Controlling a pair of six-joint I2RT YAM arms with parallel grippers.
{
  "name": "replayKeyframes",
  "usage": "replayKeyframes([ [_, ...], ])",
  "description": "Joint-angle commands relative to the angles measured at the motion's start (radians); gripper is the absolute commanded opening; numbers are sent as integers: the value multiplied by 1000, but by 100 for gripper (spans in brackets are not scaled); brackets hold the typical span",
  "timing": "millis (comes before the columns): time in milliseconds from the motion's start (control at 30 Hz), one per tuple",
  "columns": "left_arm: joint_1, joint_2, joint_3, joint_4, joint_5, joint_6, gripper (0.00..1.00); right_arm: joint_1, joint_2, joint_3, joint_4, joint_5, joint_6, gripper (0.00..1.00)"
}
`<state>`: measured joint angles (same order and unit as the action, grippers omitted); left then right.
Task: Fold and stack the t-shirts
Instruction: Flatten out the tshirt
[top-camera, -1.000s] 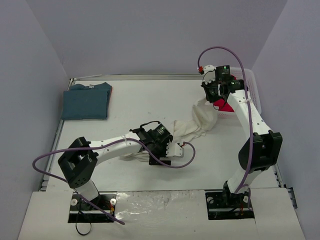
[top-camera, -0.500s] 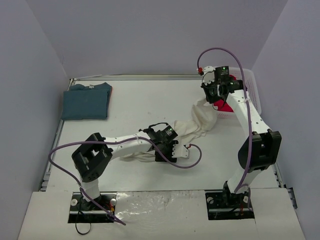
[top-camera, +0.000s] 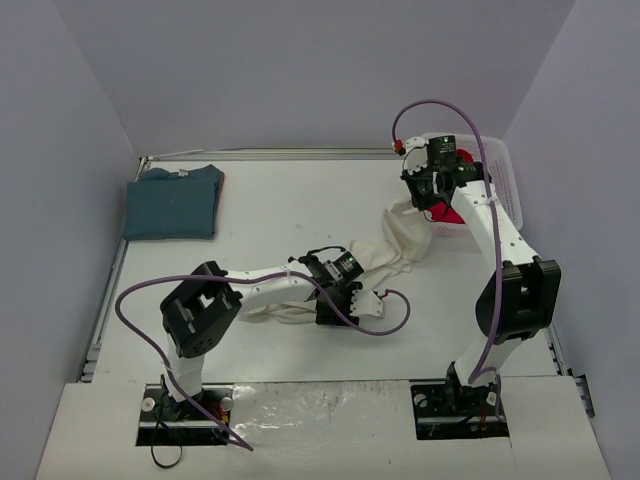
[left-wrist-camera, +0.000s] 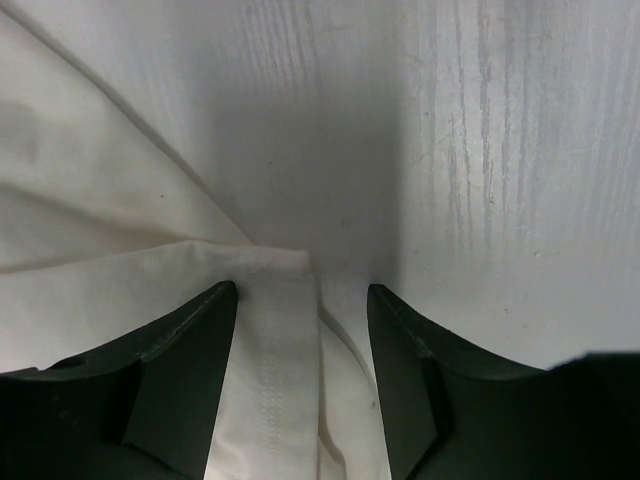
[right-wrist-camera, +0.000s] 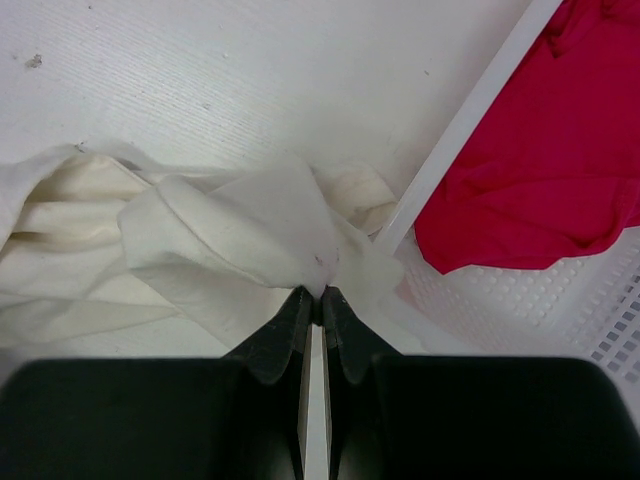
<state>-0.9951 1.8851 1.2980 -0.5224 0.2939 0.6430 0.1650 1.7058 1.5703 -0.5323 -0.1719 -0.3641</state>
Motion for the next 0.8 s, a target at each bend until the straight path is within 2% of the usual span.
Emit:
replayKeyframes([
  [0,-10,3,47,-44,27,-11,54,2,14,-7,0,5,-7,0],
  [67,-13,19,55,-51,30,-16,54,2,17,-7,0,6,-9,0],
  [133,-14,40,69,-60,36,-19,48,2,20,-9,2,6,-9,0],
  [167,-14,48,75,-65,37,-19,43,2,20,-12,2,6,-10,0],
  [200,-14,54,83,-71,43,-19,31,2,20,-13,2,9,-12,0],
  [300,-14,80,110,-103,59,-14,13,2,22,-19,2,14,-16,0],
  [533,-14,82,138,-149,70,0,4,2,32,-27,5,15,-19,0],
  [767,6,43,156,-211,91,10,6,2,32,-32,6,20,-22,0],
])
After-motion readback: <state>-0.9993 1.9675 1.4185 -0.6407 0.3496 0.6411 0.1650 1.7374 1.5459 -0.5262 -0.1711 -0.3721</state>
